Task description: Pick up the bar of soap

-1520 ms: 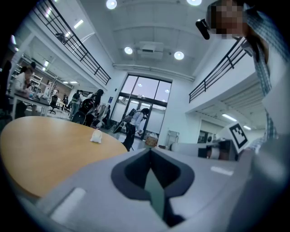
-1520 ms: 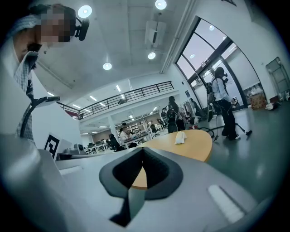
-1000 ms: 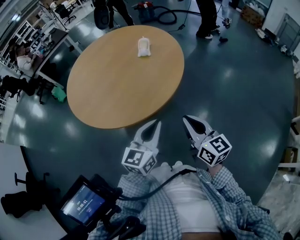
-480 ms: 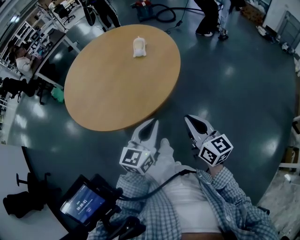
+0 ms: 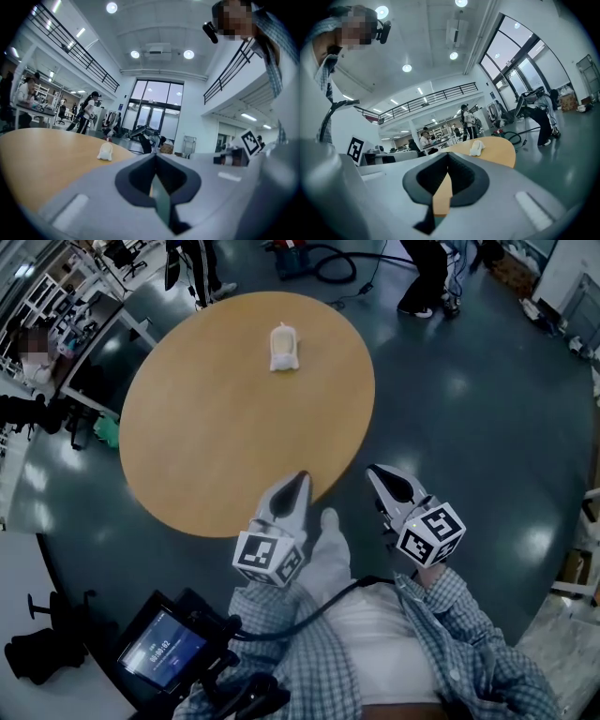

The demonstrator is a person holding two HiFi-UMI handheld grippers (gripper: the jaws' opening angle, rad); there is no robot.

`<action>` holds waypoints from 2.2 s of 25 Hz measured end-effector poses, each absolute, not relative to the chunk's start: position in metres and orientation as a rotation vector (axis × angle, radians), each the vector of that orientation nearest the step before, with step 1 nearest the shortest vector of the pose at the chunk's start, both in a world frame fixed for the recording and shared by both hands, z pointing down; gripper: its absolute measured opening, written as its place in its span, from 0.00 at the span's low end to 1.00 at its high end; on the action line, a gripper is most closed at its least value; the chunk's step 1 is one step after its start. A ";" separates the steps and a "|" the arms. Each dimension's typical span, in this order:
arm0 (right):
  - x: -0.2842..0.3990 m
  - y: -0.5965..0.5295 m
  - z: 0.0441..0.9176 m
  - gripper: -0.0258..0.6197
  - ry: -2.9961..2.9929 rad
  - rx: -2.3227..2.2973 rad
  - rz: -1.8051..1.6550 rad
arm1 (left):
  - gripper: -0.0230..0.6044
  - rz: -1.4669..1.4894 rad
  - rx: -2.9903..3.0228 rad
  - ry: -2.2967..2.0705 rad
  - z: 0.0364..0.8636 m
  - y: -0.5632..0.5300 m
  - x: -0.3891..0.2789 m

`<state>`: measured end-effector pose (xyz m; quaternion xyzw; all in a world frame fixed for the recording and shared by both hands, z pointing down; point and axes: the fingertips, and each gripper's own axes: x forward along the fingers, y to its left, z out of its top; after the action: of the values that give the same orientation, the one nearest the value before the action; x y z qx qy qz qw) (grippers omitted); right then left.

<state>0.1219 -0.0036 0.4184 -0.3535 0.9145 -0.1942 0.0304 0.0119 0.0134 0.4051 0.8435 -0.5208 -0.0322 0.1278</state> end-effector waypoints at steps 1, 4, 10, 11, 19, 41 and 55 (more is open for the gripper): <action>0.115 -0.019 0.419 0.05 2.824 -1.089 -0.603 | 0.03 -0.094 2.449 -1.518 0.405 0.000 0.005; 0.091 -0.062 0.417 0.05 2.847 -1.068 -0.602 | 0.03 -0.097 2.432 -1.530 0.404 -0.038 -0.018; 0.048 -0.122 0.416 0.05 2.932 -1.025 -0.558 | 0.03 -0.113 2.388 -1.525 0.410 -0.089 -0.048; 0.044 -0.129 0.417 0.05 2.951 -1.020 -0.546 | 0.03 -0.119 2.374 -1.527 0.412 -0.094 -0.051; 0.030 -0.198 0.434 0.05 3.187 -0.937 -0.381 | 0.03 -0.142 2.284 -1.578 0.424 -0.136 -0.063; -0.082 -0.355 0.533 0.21 3.592 0.770 1.937 | 0.03 -0.196 2.060 -1.779 0.450 -0.233 -0.122; -0.103 -0.363 0.582 0.54 2.667 1.852 2.777 | 0.03 -0.230 1.964 -1.812 0.453 -0.233 -0.128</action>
<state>-0.1028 -0.3634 0.5816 0.3659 0.5270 0.5488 -0.5359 -0.1278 -0.2328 0.4533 0.7130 -0.6579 -0.0835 0.2275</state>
